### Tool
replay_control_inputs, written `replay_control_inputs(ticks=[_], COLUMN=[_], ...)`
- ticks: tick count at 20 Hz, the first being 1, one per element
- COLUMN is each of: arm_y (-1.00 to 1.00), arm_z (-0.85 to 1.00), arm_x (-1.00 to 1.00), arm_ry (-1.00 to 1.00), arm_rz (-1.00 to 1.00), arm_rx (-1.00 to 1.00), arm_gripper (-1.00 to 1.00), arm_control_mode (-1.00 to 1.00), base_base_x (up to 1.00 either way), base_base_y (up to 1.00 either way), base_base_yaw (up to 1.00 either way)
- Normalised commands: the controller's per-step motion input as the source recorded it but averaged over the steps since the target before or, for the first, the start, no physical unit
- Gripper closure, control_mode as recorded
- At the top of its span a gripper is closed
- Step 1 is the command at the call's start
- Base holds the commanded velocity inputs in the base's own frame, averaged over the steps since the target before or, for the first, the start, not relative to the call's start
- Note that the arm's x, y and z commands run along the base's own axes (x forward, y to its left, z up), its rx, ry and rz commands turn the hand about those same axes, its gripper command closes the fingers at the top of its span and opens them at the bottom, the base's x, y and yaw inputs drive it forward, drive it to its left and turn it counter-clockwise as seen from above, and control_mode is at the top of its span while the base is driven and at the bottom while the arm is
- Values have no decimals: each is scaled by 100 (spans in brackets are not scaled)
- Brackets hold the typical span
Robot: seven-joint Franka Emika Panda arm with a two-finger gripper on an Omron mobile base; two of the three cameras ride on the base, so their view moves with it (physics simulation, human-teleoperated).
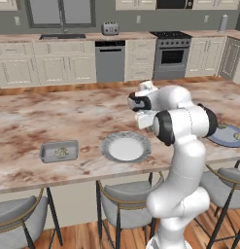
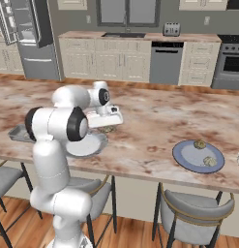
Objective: Place two dumplings into each of the tupperware containers and then place the containers in the fridge.
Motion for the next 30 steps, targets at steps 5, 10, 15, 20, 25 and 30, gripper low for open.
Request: replay_control_inputs(ticks=[5,10,15,20,25,30], arm_y=[100,100,100,100,96,88], arm_z=[0,0,0,-2,-9,0], arm_x=[0,0,0,1,14,18], arm_ry=[21,25,25,16,-4,-19], arm_rz=[39,31,25,24,9,-27], arm_rx=[13,17,16,15,15,4], arm_gripper=[100,100,100,100,100,100], arm_control_mode=[-100,-100,-100,-100,-100,-100], base_base_x=[0,0,0,0,0,0], base_base_y=[0,0,0,0,0,0], base_base_yaw=[0,0,0,0,0,0])
